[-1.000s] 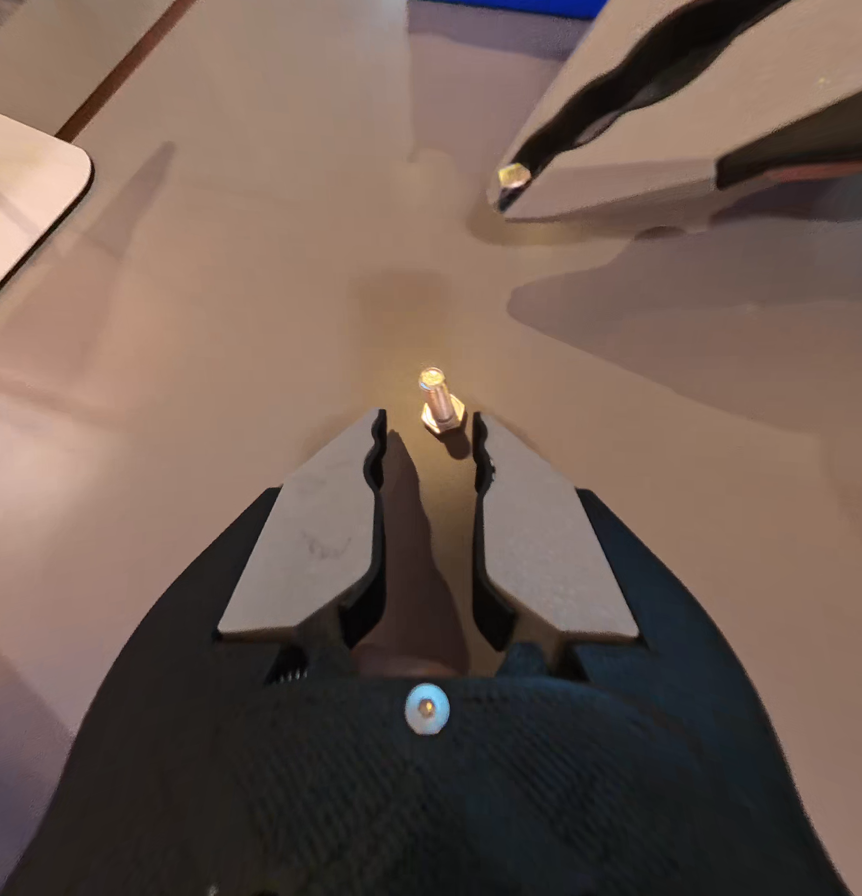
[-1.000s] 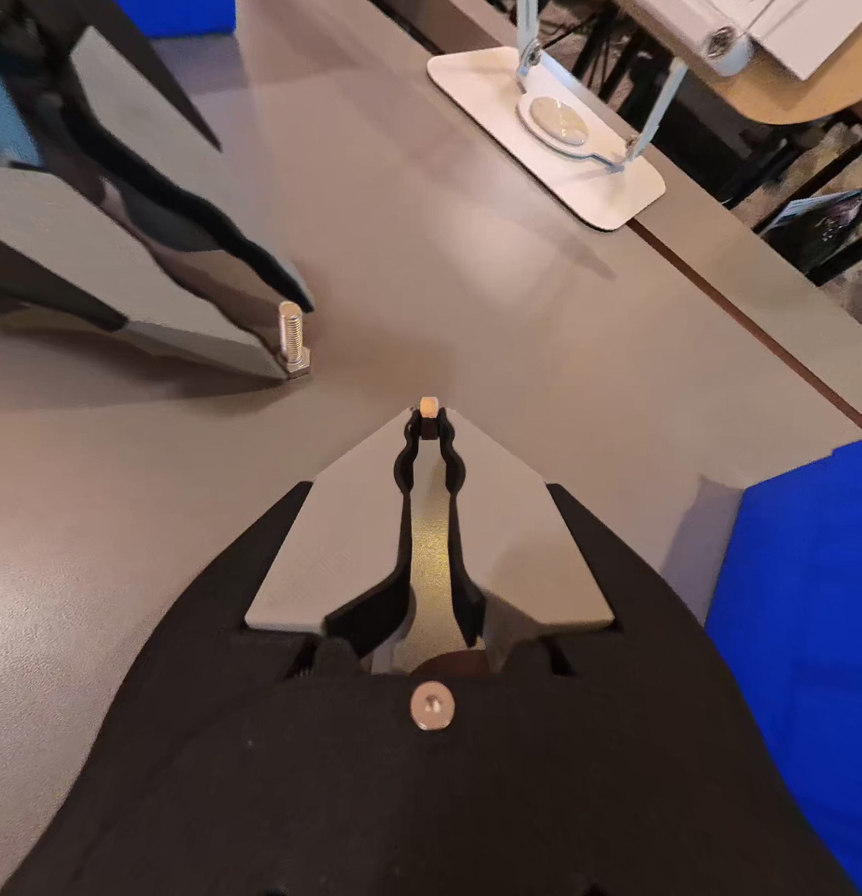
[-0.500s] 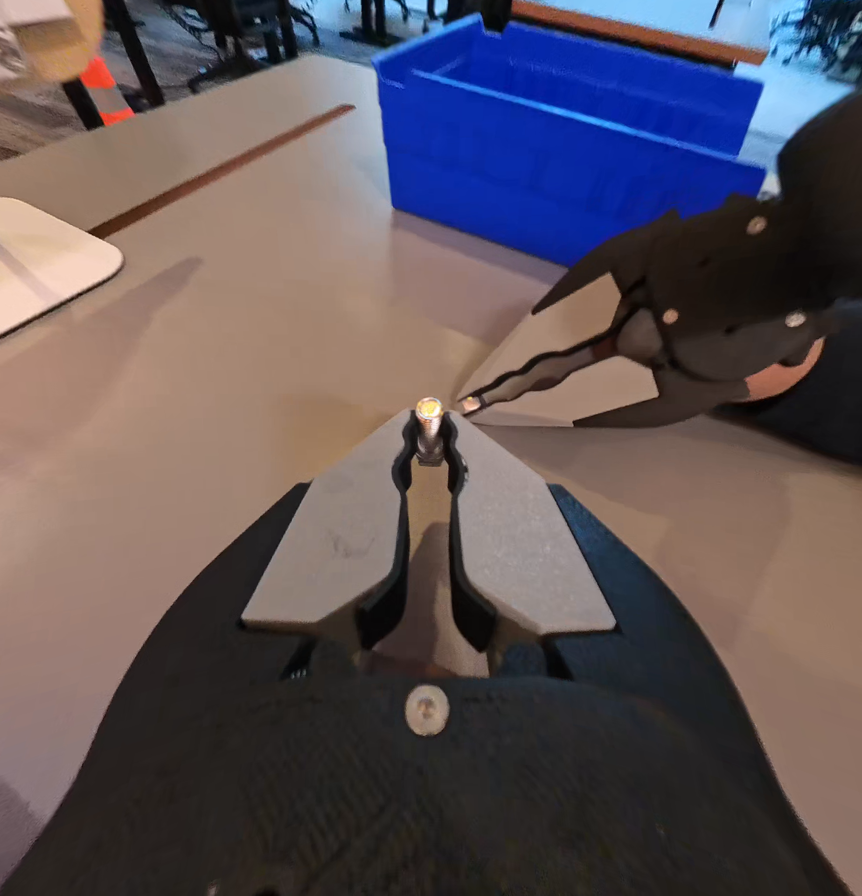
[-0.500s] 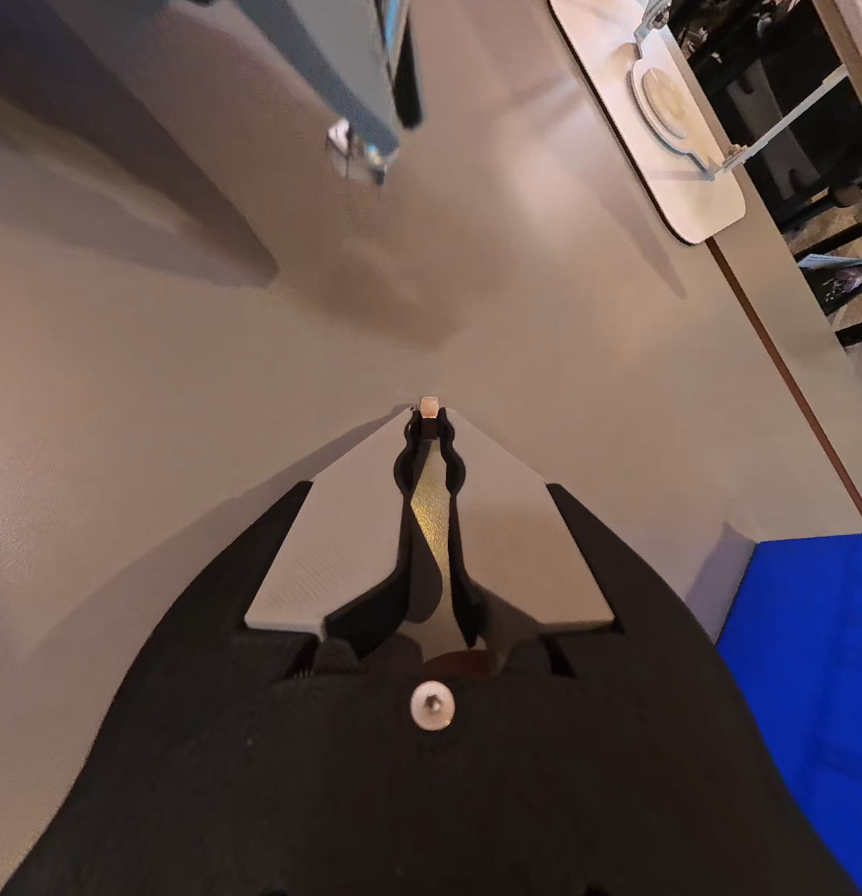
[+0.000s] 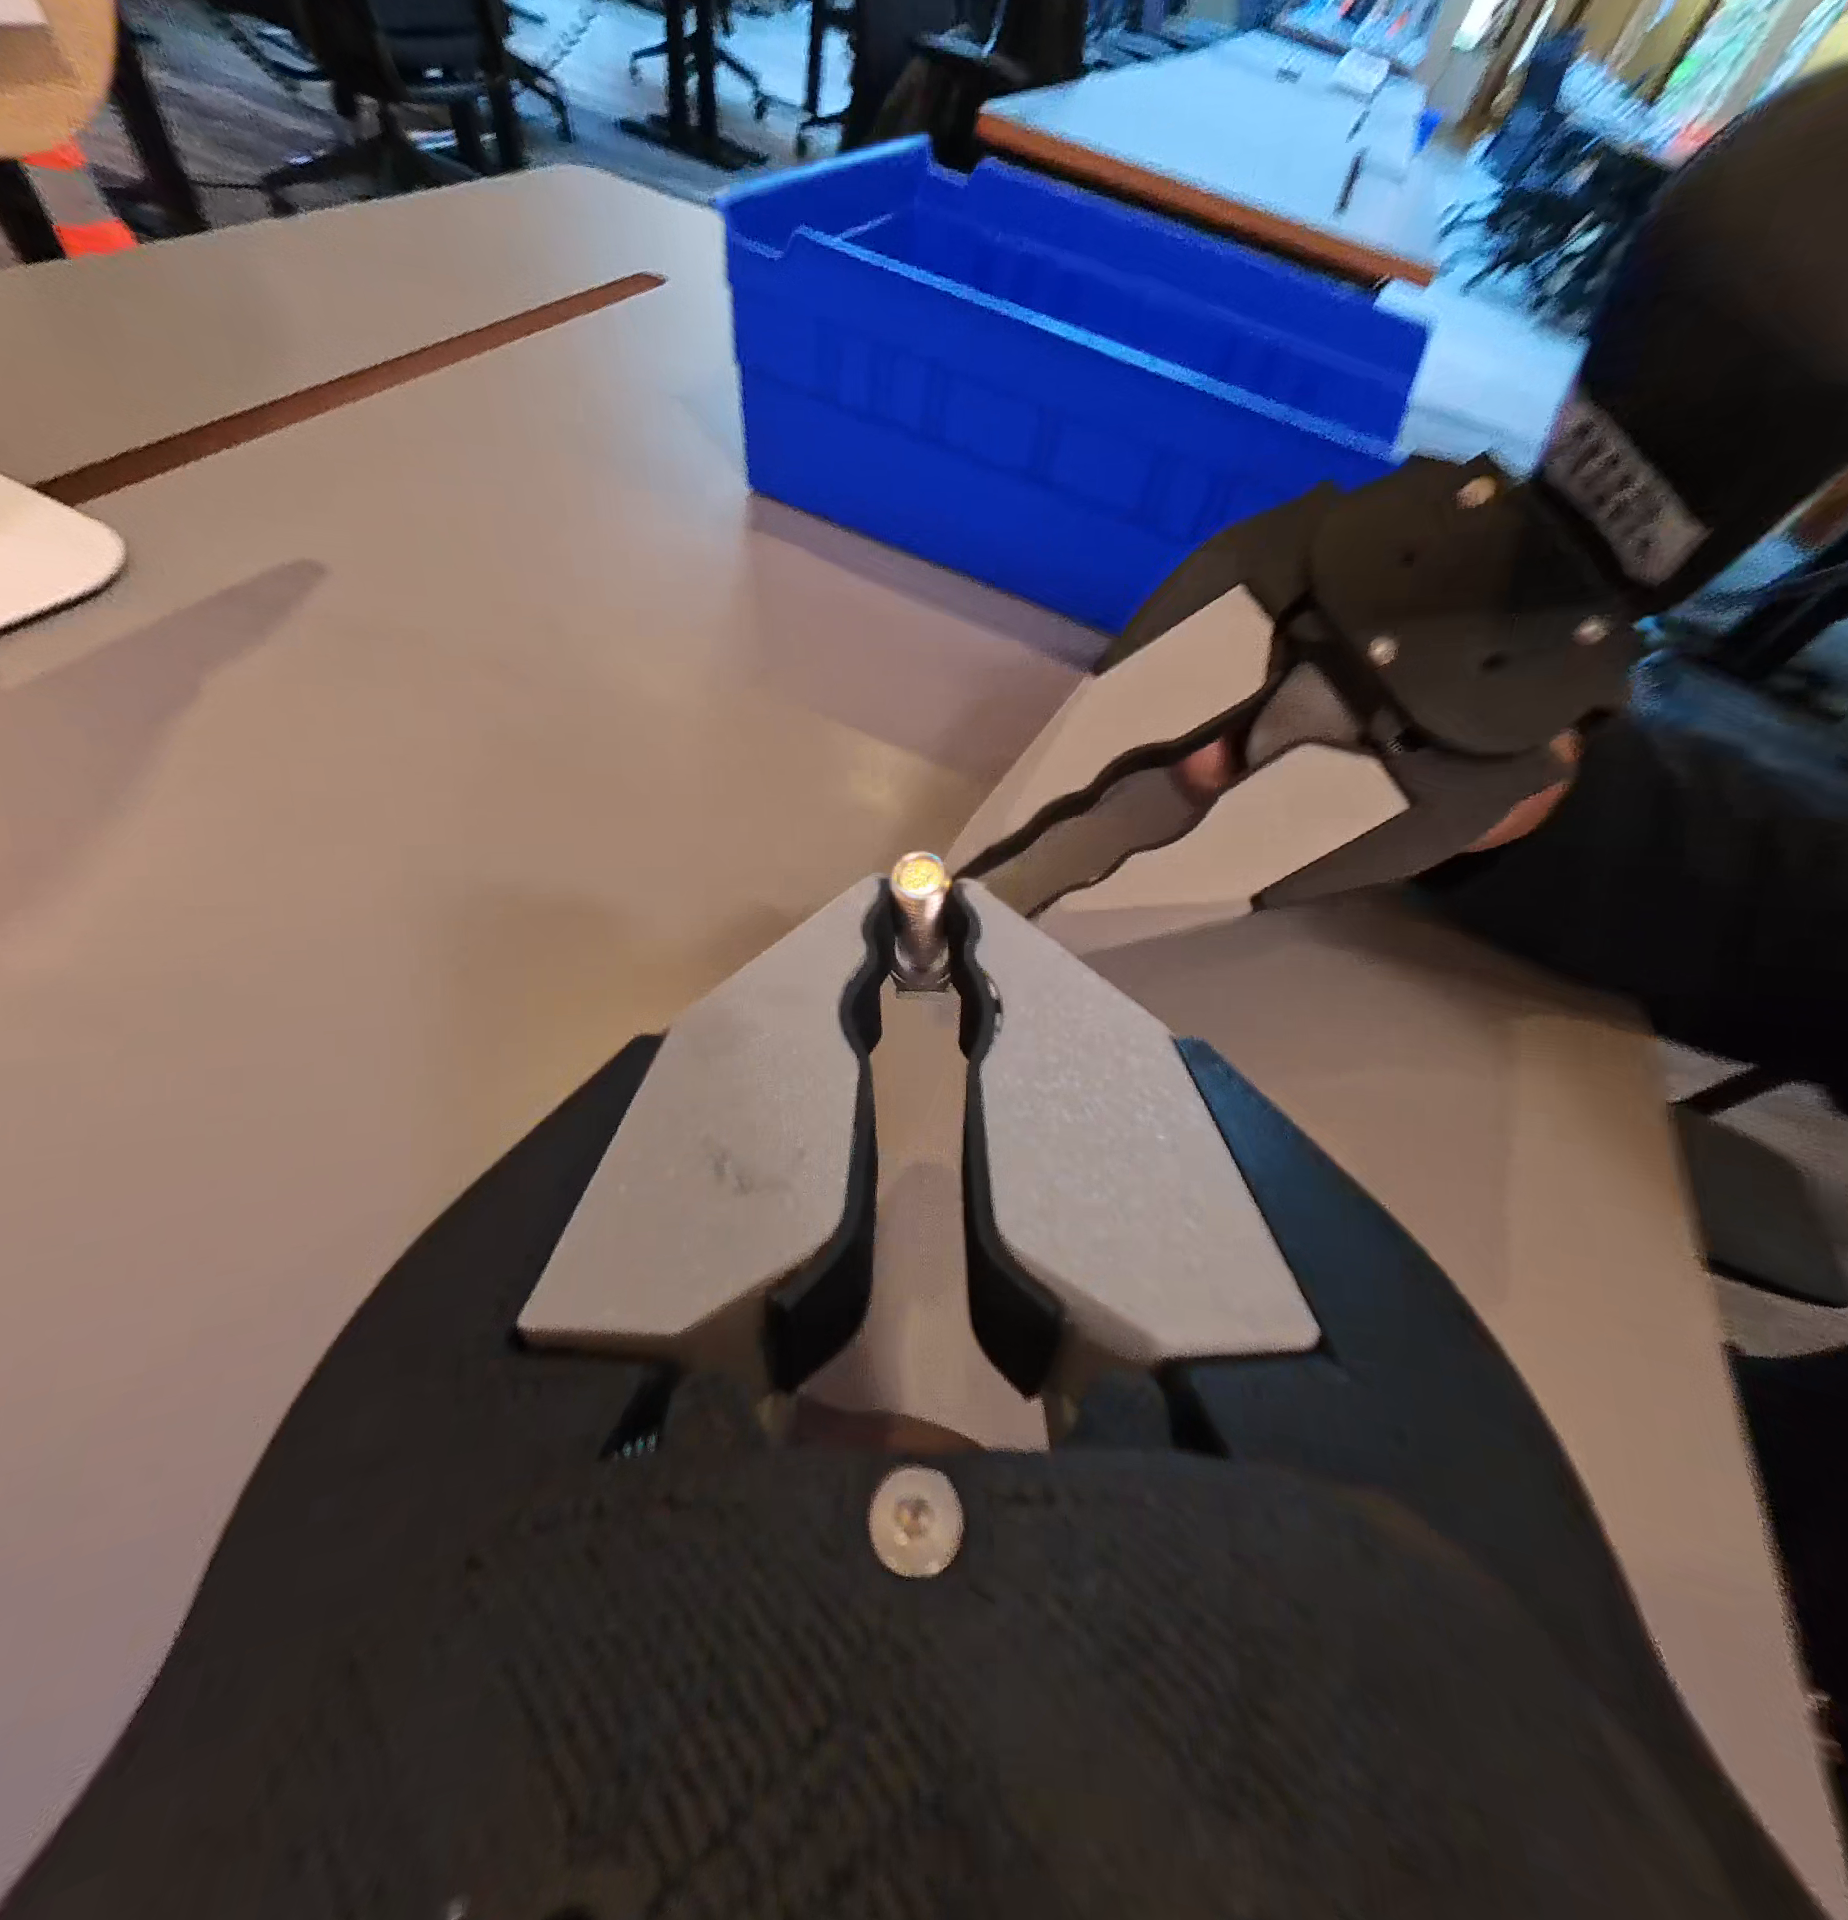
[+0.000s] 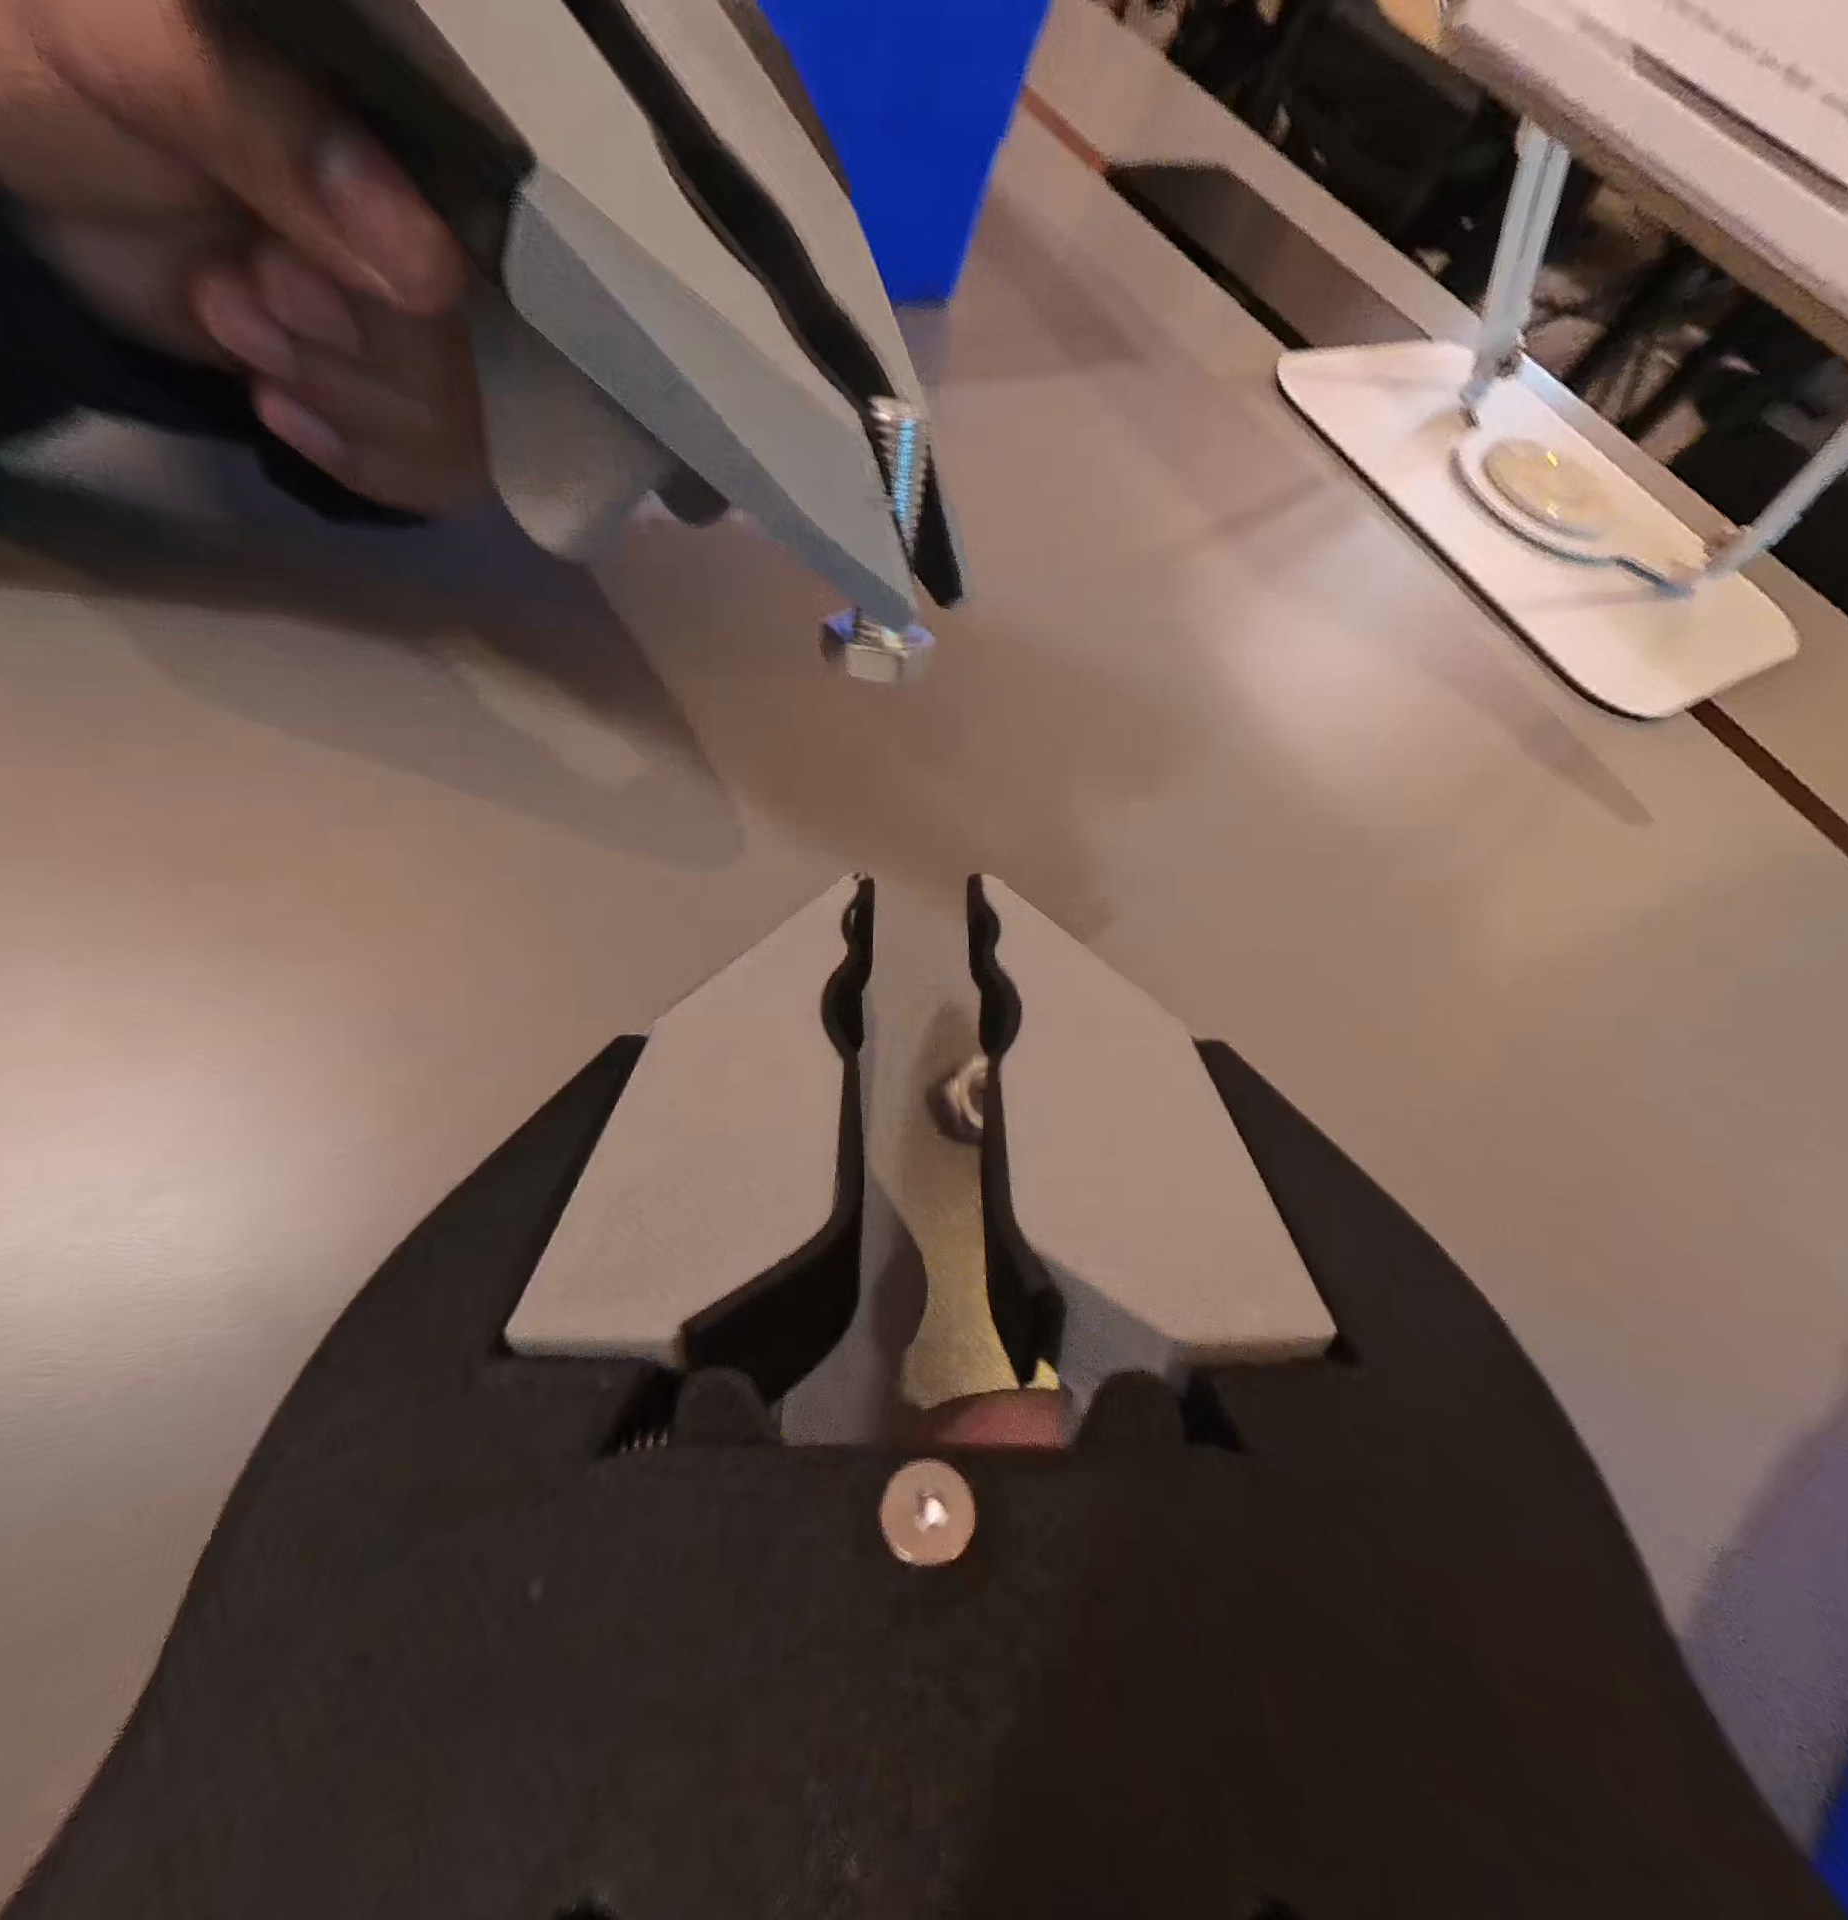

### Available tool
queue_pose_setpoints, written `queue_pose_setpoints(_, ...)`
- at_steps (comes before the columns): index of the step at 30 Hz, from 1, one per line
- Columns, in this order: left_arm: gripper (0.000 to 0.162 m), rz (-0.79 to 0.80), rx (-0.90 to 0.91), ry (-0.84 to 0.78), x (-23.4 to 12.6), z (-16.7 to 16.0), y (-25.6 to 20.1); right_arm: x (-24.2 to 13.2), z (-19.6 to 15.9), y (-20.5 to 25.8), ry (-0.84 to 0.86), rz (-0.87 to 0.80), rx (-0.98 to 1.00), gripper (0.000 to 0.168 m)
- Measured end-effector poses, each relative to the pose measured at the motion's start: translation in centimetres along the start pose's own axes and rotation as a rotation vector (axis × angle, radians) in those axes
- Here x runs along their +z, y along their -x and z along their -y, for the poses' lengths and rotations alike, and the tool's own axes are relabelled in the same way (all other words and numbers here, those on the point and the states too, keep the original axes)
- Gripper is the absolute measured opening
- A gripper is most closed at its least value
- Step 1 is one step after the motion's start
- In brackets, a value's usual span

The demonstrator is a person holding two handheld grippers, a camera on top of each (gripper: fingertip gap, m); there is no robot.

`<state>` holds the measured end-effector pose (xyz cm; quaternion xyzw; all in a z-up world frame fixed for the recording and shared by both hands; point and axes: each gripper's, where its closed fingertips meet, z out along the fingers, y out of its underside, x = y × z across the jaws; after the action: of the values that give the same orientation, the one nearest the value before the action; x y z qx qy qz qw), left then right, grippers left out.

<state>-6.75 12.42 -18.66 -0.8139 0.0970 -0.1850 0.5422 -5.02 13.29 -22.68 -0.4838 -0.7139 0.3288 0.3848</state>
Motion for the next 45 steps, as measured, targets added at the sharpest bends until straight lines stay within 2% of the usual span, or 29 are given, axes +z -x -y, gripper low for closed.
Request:
queue_pose_setpoints(5, 0.007, -0.113, -0.113, -0.063, -0.7, 1.3, -1.2, -0.2, 2.2, 1.1, -0.123, 0.063, 0.068, 0.026)
queue_pose_setpoints(11, 0.007, -0.152, -0.152, -0.043, -0.5, 1.2, -2.1, -1.1, 5.2, 1.6, -0.287, 0.123, 0.178, 0.016)
queue_pose_setpoints(15, 0.007, -0.144, -0.164, -0.039, -0.4, 1.1, -2.2, -1.1, 5.2, 1.6, -0.291, 0.152, 0.227, 0.016)
queue_pose_setpoints(21, 0.008, -0.167, -0.204, -0.105, -0.9, 2.3, -2.3, -1.5, 6.3, 1.4, -0.382, 0.259, 0.431, 0.016)
queue_pose_setpoints(29, 0.019, -0.19, -0.244, -0.141, -1.2, 2.6, -1.9, -2.6, 6.9, 0.5, -0.461, 0.331, 0.561, 0.016)
queue_pose_setpoints(35, 0.008, -0.222, -0.257, -0.163, -1.1, 2.9, -2.4, -2.2, 6.8, 1.0, -0.441, 0.334, 0.549, 0.016)
queue_pose_setpoints(45, 0.008, -0.283, -0.359, -0.238, -0.7, 3.4, -2.8, -2.7, 7.3, 0.5, -0.506, 0.373, 0.641, 0.015)
